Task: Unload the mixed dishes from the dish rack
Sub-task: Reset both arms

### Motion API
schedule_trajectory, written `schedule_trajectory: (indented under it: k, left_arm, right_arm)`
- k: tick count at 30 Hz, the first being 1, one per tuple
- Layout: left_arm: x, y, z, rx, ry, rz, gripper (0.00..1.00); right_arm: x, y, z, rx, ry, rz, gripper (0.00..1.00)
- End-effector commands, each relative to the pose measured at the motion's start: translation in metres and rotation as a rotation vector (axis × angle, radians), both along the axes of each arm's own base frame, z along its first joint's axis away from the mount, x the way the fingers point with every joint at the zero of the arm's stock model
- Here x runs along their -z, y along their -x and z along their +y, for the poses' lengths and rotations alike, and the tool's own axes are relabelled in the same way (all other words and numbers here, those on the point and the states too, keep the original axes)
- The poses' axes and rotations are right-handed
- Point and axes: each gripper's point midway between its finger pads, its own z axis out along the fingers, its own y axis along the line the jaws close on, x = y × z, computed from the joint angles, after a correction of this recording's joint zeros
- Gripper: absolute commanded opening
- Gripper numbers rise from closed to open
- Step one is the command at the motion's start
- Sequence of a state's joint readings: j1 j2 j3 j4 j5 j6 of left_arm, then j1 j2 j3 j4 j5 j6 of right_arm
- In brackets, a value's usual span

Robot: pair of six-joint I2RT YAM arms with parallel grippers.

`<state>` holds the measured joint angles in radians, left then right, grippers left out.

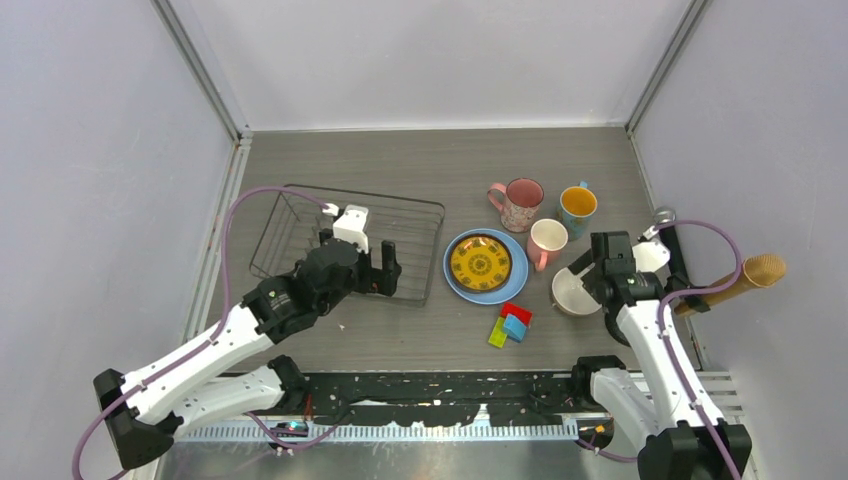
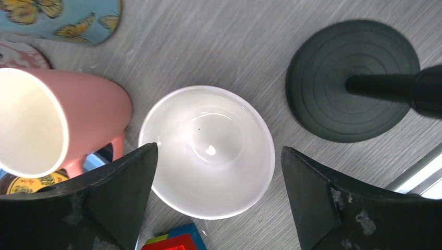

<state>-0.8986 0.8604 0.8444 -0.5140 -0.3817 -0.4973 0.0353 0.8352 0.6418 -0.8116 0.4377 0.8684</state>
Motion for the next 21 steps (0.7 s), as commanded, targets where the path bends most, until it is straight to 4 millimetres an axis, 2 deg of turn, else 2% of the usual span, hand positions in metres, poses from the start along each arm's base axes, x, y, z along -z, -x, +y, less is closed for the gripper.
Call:
schedule_trajectory:
  k: [1, 7, 12, 16, 21]
  left_arm:
    - [-0.014, -0.008, -0.001, -0.051, 0.05, -0.036, 1.0]
    - [-0.014, -0.012, 0.006, -0.117, 0.051, -0.024, 1.0]
    - [-0.013, -0.013, 0.024, -0.212, 0.027, -0.011, 1.0]
    - [-0.012, -0.011, 0.032, -0.249, 0.023, -0.006, 1.0]
    - [-0.008, -0.01, 0.036, -0.268, 0.029, -0.002, 1.0]
  right_arm:
    - [-0.045, -0.015, -0.008, -0.04, 0.067, -0.099, 0.98]
    - [-0.091, -0.03, -0.003, -0.16, 0.114, -0.203, 0.99]
    - [-0.126, -0.032, 0.004, -0.226, 0.119, -0.306, 0.99]
    - [-0.146, -0.03, 0.011, -0.276, 0.119, -0.394, 0.99]
    - [-0.159, -0.025, 0.014, -0.291, 0.123, -0.495, 0.99]
